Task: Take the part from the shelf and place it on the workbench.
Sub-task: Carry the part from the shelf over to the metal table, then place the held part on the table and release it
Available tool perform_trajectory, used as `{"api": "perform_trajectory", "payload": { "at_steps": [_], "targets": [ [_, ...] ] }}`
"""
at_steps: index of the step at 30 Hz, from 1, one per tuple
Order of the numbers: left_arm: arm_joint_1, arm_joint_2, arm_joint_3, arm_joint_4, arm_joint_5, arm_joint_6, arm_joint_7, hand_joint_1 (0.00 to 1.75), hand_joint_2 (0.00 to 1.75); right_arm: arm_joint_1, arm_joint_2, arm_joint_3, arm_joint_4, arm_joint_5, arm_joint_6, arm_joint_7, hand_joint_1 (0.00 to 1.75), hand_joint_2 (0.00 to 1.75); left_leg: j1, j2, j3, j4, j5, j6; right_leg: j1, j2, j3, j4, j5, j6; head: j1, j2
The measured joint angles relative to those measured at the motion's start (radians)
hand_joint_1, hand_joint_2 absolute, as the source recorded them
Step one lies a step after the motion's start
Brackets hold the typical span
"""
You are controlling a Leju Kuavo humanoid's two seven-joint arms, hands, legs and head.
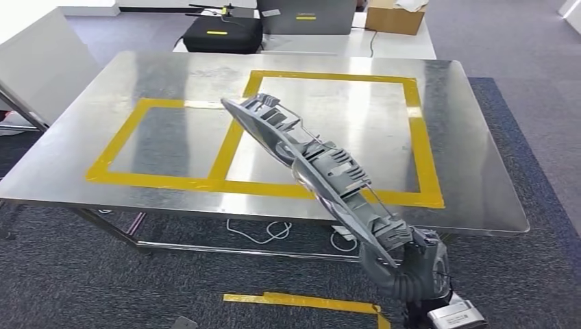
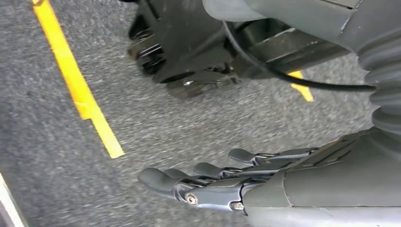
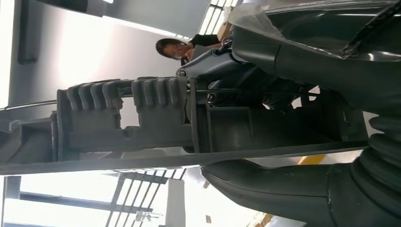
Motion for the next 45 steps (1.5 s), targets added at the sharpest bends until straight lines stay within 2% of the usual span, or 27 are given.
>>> {"api": "perform_trajectory", "payload": {
  "at_steps": [2,4,6,8,9,10,11,13,14,16,18,20,23,24,25,26,28,29,31,34,36,38,39,40,41,43,45],
  "targets": [
    [-0.001,0.0,0.001,0.0,-0.003,0.0,-0.001,0.0,1.75,0.001,0.003,-0.003,0.0,-0.002,0.003,0.0,1.75,1.75,-0.002,0.001,0.008,-0.017,-0.009,0.006,-0.004,0.013,-0.004,-0.004,0.002,0.014,0.0,0.0],
    [-0.002,-0.001,0.003,0.0,-0.005,0.0,-0.001,0.0,1.75,0.003,0.004,-0.007,0.0,0.003,-0.001,0.001,1.75,1.75,0.001,0.012,0.013,-0.027,-0.006,0.016,-0.004,-0.003,-0.011,0.002,-0.007,0.026,0.003,0.0],
    [-0.002,-0.002,0.006,0.0,-0.006,0.0,-0.002,0.0,1.75,0.001,0.005,-0.008,0.001,0.02,-0.013,0.005,1.75,1.75,0.003,0.022,0.02,-0.036,-0.003,0.025,-0.001,-0.042,-0.051,0.078,-0.049,0.031,0.007,0.0],
    [-0.001,-0.002,0.008,0.0,-0.007,0.0,-0.002,0.0,1.75,0.0,0.008,-0.007,0.004,0.04,-0.028,0.009,1.75,1.75,0.001,0.031,0.021,-0.036,-0.005,0.03,0.0,-0.064,-0.119,0.207,-0.1,0.033,0.009,0.0],
    [0.0,-0.002,0.009,0.0,-0.009,0.001,-0.002,0.0,1.75,0.001,0.009,-0.006,0.006,0.049,-0.035,0.012,1.75,1.75,-0.001,0.035,0.022,-0.036,-0.006,0.032,0.0,-0.067,-0.145,0.251,-0.107,0.034,0.009,0.0],
    [0.001,-0.002,0.009,0.0,-0.011,0.001,-0.002,0.0,1.75,0.002,0.009,-0.007,0.008,0.057,-0.043,0.016,1.75,1.75,-0.002,0.038,0.023,-0.036,-0.007,0.033,0.0,-0.068,-0.155,0.261,-0.095,0.033,0.009,0.0],
    [0.001,-0.002,0.01,0.0,-0.013,0.001,-0.002,0.0,1.75,0.002,0.009,-0.007,0.009,0.067,-0.051,0.019,1.75,1.75,-0.004,0.039,0.025,-0.036,-0.009,0.033,0.001,-0.068,-0.146,0.232,-0.066,0.03,0.009,0.0],
    [0.0,-0.004,0.01,0.0,-0.016,0.0,-0.002,0.0,1.75,0.0,0.01,-0.006,0.01,0.084,-0.061,0.024,1.75,1.75,-0.007,0.04,0.03,-0.036,-0.012,0.031,0.004,-0.072,-0.087,0.105,0.004,0.019,0.009,0.0],
    [-0.001,-0.005,0.011,0.0,-0.016,0.0,-0.002,0.0,1.75,-0.002,0.01,-0.005,0.01,0.091,-0.064,0.025,1.75,1.75,-0.009,0.04,0.032,-0.034,-0.015,0.027,0.006,-0.074,-0.058,0.047,0.023,0.014,0.008,0.0],
    [-0.002,-0.006,0.012,0.0,-0.017,0.0,-0.002,0.0,1.75,-0.003,0.01,0.0,0.01,0.1,-0.066,0.025,1.75,1.75,-0.011,0.042,0.031,-0.033,-0.016,0.019,0.011,-0.078,-0.029,-0.003,0.027,0.008,0.008,0.0],
    [-0.003,-0.007,0.013,0.0,-0.017,0.0,-0.002,0.0,1.75,-0.001,0.011,0.003,0.01,0.102,-0.068,0.026,1.75,1.75,-0.01,0.043,0.031,-0.033,-0.017,0.009,0.009,-0.077,-0.025,-0.01,0.029,0.001,0.008,0.0],
    [-0.003,-0.007,0.014,0.0,-0.018,-0.001,-0.002,0.0,1.75,-0.002,0.013,0.004,0.01,0.104,-0.072,0.027,1.75,1.75,-0.009,0.043,0.019,-0.002,-0.041,-0.002,0.004,-0.078,-0.02,-0.017,0.032,-0.009,0.005,0.0],
    [-0.003,-0.006,0.017,0.0,-0.019,-0.001,-0.002,0.0,1.75,-0.003,0.016,0.007,0.01,0.106,-0.081,0.031,1.75,1.75,-0.002,0.044,-0.06,0.17,-0.124,-0.018,0.002,-0.079,-0.015,-0.02,0.03,-0.018,0.002,0.0],
    [-0.003,-0.006,0.017,0.0,-0.021,-0.001,-0.002,0.0,1.75,-0.003,0.016,0.008,0.01,0.107,-0.084,0.033,1.75,1.75,0.0,0.044,-0.085,0.219,-0.138,-0.02,0.003,-0.078,-0.014,-0.019,0.029,-0.019,0.002,0.0],
    [-0.002,-0.006,0.018,0.0,-0.022,-0.001,-0.002,0.0,1.75,-0.002,0.016,0.009,0.011,0.107,-0.086,0.035,1.75,1.75,0.001,0.044,-0.096,0.237,-0.133,-0.022,0.003,-0.077,-0.013,-0.019,0.028,-0.019,0.002,0.0],
    [-0.002,-0.006,0.018,0.0,-0.022,-0.001,-0.002,0.0,1.75,-0.002,0.016,0.009,0.011,0.107,-0.087,0.037,1.75,1.75,0.001,0.044,-0.089,0.217,-0.109,-0.021,0.003,-0.075,-0.011,-0.019,0.027,-0.019,0.001,0.0],
    [-0.003,-0.006,0.018,0.0,-0.024,-0.001,-0.002,0.0,1.75,-0.002,0.017,0.01,0.011,0.107,-0.09,0.038,1.75,1.75,0.001,0.044,-0.033,0.095,-0.038,-0.015,0.003,-0.072,-0.005,-0.019,0.024,-0.014,0.002,0.0],
    [-0.003,-0.006,0.019,0.0,-0.025,-0.001,-0.002,0.0,1.75,-0.002,0.017,0.01,0.011,0.107,-0.092,0.038,1.75,1.75,0.0,0.044,-0.004,0.033,-0.015,-0.011,0.004,-0.071,-0.003,-0.018,0.021,-0.01,0.002,0.0],
    [-0.005,-0.006,0.02,0.0,-0.027,-0.002,-0.002,0.0,1.75,-0.003,0.017,0.011,0.011,0.109,-0.098,0.041,1.75,1.75,-0.004,0.043,0.023,-0.029,-0.005,-0.003,0.007,-0.07,-0.005,-0.017,0.019,0.0,0.003,0.0],
    [-0.005,-0.007,0.021,0.0,-0.032,-0.005,-0.002,0.0,1.75,-0.005,0.017,0.015,0.012,0.129,-0.109,0.054,1.75,1.75,-0.004,0.044,0.025,-0.04,-0.005,0.012,0.006,-0.07,-0.009,-0.016,0.014,0.017,0.004,0.0],
    [-0.007,-0.007,0.022,0.0,-0.036,-0.007,-0.002,0.0,1.75,-0.011,0.017,0.02,0.014,0.143,-0.115,0.06,1.75,1.75,0.0,0.046,0.03,-0.048,-0.002,0.024,0.006,-0.071,-0.038,0.041,-0.021,0.024,0.008,0.0],
    [-0.009,-0.008,0.022,0.0,-0.037,-0.007,-0.002,0.0,1.75,-0.016,0.017,0.025,0.018,0.15,-0.118,0.062,1.75,1.75,-0.001,0.047,0.031,-0.049,-0.004,0.031,0.005,-0.072,-0.104,0.169,-0.077,0.027,0.011,0.0],
    [-0.009,-0.008,0.022,0.0,-0.037,-0.008,-0.002,0.0,1.75,-0.017,0.017,0.027,0.021,0.151,-0.118,0.062,1.75,1.75,-0.001,0.048,0.032,-0.048,-0.005,0.033,0.005,-0.072,-0.136,0.227,-0.094,0.029,0.01,0.0],
    [-0.009,-0.008,0.022,0.0,-0.037,-0.008,-0.002,0.0,1.75,-0.017,0.017,0.028,0.024,0.152,-0.118,0.063,1.75,1.75,-0.002,0.048,0.033,-0.048,-0.007,0.034,0.005,-0.072,-0.154,0.256,-0.094,0.03,0.01,0.0],
    [-0.009,-0.008,0.022,0.0,-0.037,-0.008,-0.002,0.0,1.75,-0.017,0.017,0.028,0.027,0.153,-0.119,0.064,1.75,1.75,-0.002,0.048,0.035,-0.047,-0.009,0.034,0.005,-0.072,-0.154,0.245,-0.074,0.03,0.01,0.0],
    [-0.009,-0.008,0.022,0.0,-0.038,-0.008,-0.002,0.0,1.75,-0.019,0.017,0.028,0.031,0.157,-0.12,0.065,1.75,1.75,-0.002,0.046,0.042,-0.046,-0.016,0.03,0.004,-0.075,-0.105,0.132,-0.002,0.027,0.011,0.0],
    [-0.01,-0.008,0.022,0.0,-0.04,-0.008,-0.002,0.0,1.75,-0.025,0.017,0.031,0.033,0.163,-0.122,0.067,1.75,1.75,-0.006,0.046,0.044,-0.04,-0.023,0.021,0.006,-0.079,-0.049,0.025,0.035,0.022,0.01,0.0]
  ]
}}
